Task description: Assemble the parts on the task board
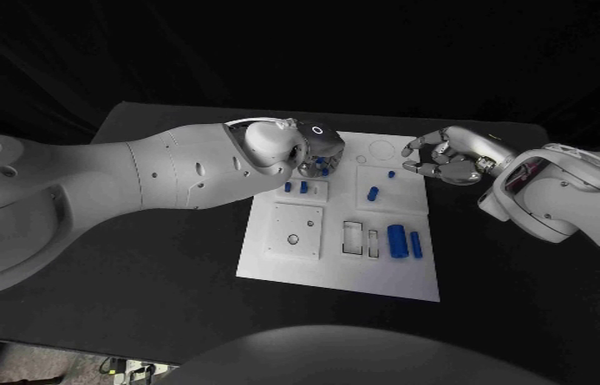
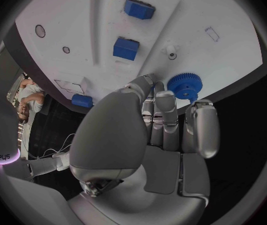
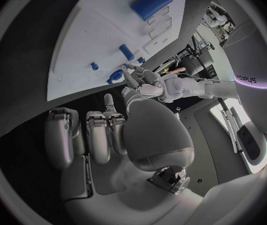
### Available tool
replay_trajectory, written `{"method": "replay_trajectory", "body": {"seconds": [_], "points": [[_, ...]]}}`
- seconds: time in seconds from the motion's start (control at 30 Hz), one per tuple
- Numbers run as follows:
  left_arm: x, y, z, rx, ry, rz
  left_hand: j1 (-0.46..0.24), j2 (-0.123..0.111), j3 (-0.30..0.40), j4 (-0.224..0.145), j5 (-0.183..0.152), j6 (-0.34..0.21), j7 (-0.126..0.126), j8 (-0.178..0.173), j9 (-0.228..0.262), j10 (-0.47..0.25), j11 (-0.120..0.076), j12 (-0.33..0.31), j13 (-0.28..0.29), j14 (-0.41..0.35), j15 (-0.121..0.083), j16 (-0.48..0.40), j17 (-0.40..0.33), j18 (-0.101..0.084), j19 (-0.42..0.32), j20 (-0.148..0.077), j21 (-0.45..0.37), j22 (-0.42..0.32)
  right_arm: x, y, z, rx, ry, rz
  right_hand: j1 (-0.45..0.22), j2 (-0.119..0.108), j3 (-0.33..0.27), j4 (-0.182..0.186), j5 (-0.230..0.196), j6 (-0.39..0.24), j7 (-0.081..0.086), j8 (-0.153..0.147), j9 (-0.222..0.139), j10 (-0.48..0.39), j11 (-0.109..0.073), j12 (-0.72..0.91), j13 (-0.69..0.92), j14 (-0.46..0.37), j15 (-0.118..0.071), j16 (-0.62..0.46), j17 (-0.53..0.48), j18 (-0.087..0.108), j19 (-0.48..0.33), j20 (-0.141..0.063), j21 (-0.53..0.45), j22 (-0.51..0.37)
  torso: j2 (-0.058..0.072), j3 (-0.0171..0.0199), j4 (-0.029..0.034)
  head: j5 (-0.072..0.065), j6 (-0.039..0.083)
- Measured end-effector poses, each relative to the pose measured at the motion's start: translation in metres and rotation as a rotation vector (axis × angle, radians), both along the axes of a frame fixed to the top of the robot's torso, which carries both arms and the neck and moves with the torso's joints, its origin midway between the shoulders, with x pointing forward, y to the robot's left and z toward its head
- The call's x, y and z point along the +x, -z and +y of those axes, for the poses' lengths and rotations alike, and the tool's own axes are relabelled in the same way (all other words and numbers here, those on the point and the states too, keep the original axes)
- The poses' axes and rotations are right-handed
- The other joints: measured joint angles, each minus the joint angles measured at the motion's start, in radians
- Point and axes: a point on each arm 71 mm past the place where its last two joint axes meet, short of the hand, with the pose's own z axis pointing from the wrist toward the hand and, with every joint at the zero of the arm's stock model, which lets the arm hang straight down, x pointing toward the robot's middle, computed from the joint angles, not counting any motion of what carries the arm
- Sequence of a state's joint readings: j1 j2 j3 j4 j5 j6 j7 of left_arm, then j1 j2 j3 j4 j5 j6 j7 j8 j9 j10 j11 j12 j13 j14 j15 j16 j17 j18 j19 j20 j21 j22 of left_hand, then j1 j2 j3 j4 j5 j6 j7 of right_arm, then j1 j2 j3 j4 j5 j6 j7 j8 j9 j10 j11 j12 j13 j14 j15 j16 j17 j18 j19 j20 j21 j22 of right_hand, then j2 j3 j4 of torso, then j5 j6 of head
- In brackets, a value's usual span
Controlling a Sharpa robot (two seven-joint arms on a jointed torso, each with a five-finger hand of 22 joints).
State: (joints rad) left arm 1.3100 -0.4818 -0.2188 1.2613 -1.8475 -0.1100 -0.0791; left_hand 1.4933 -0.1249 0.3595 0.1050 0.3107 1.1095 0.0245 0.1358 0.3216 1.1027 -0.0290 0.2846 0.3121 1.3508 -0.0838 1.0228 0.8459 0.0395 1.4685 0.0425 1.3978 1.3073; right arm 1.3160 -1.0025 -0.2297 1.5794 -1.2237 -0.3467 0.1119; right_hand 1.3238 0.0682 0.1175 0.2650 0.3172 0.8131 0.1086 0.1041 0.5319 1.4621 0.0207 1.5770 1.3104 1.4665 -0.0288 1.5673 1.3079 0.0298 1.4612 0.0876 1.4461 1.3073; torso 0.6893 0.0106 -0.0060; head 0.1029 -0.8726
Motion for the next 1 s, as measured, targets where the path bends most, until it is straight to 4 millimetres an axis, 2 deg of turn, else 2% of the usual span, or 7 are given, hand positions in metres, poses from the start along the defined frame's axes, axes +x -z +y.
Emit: {"method": "replay_trajectory", "body": {"seconds": [0.13, 0.3, 0.57, 0.7, 1.0], "points": [[-0.004, -0.002, 0.006, -0.017, 0.004, -0.007, -0.002, 0.002, -0.001, -0.001, 0.000, 0.000, 0.000, 0.000, 0.000, 0.003, 0.003, 0.000, -0.002, 0.000, 0.000, 0.000, -0.004, 0.000, 0.000, 0.000, 0.000, 0.000, 0.000, 0.000, -0.001, -0.001, 0.002, 0.000, 0.000, 0.000, 0.000, 0.000, 0.000, 0.000, 0.000, 0.000, 0.000, 0.000, 0.000, 0.000, 0.000, 0.000, 0.000, 0.000, 0.000, 0.000, 0.000, 0.000, 0.000, 0.000, 0.000, 0.0000, 0.0000, -0.004, 0.000], [-0.007, -0.010, 0.015, -0.033, 0.005, -0.022, -0.006, 0.006, -0.001, -0.001, 0.000, 0.003, 0.004, 0.002, 0.000, 0.009, -0.002, 0.000, -0.005, 0.000, 0.000, 0.000, -0.009, 0.000, 0.000, 0.000, 0.000, 0.000, 0.000, 0.000, -0.001, -0.001, 0.003, 0.001, 0.000, 0.000, 0.000, 0.000, 0.000, 0.000, 0.000, 0.000, 0.000, 0.000, 0.000, 0.000, 0.000, 0.000, 0.000, 0.000, 0.000, 0.000, 0.000, 0.000, -0.004, 0.001, -0.001, 0.0004, 0.0002, -0.005, 0.000], [-0.006, -0.045, 0.038, -0.047, -0.008, -0.079, -0.008, 0.006, -0.003, -0.003, -0.001, 0.004, 0.004, 0.003, 0.000, 0.009, -0.002, 0.000, -0.010, 0.000, 0.000, -0.004, -0.019, 0.000, 0.000, 0.000, -0.005, 0.000, 0.000, 0.001, -0.002, -0.003, 0.005, 0.004, 0.000, 0.000, 0.000, 0.000, 0.000, 0.000, 0.000, 0.000, 0.000, 0.000, 0.000, 0.000, 0.000, 0.000, 0.000, 0.000, 0.000, 0.000, 0.000, 0.000, -0.004, 0.001, -0.001, 0.0007, 0.0005, -0.004, 0.000], [-0.007, -0.055, 0.050, -0.044, -0.027, -0.091, -0.014, 0.000, -0.007, 0.001, -0.007, 0.004, 0.004, 0.003, -0.001, 0.009, -0.002, 0.000, -0.014, 0.000, 0.000, -0.005, -0.019, 0.000, 0.000, 0.000, -0.006, 0.000, 0.000, 0.002, -0.002, -0.005, 0.006, 0.006, 0.000, 0.000, 0.000, 0.000, 0.000, 0.000, 0.000, 0.000, 0.000, 0.000, 0.000, 0.000, 0.000, 0.000, 0.000, 0.000, 0.000, 0.000, 0.000, 0.000, -0.004, 0.001, -0.002, 0.0011, 0.0009, -0.003, 0.000], [-0.008, -0.057, 0.071, -0.025, -0.077, -0.078, -0.018, 0.004, -0.007, 0.001, -0.016, 0.000, 0.000, 0.003, -0.004, 0.012, -0.005, -0.006, -0.017, 0.000, 0.000, -0.005, -0.022, 0.000, 0.000, 0.000, -0.006, 0.000, 0.000, 0.003, -0.002, -0.007, 0.008, 0.013, 0.000, 0.000, 0.000, 0.000, 0.000, 0.000, 0.000, 0.000, 0.000, 0.000, 0.000, 0.000, 0.000, 0.000, 0.000, 0.000, 0.000, 0.000, 0.000, 0.000, -0.004, 0.001, 0.000, -0.0003, 0.0002, -0.002, 0.000]]}}
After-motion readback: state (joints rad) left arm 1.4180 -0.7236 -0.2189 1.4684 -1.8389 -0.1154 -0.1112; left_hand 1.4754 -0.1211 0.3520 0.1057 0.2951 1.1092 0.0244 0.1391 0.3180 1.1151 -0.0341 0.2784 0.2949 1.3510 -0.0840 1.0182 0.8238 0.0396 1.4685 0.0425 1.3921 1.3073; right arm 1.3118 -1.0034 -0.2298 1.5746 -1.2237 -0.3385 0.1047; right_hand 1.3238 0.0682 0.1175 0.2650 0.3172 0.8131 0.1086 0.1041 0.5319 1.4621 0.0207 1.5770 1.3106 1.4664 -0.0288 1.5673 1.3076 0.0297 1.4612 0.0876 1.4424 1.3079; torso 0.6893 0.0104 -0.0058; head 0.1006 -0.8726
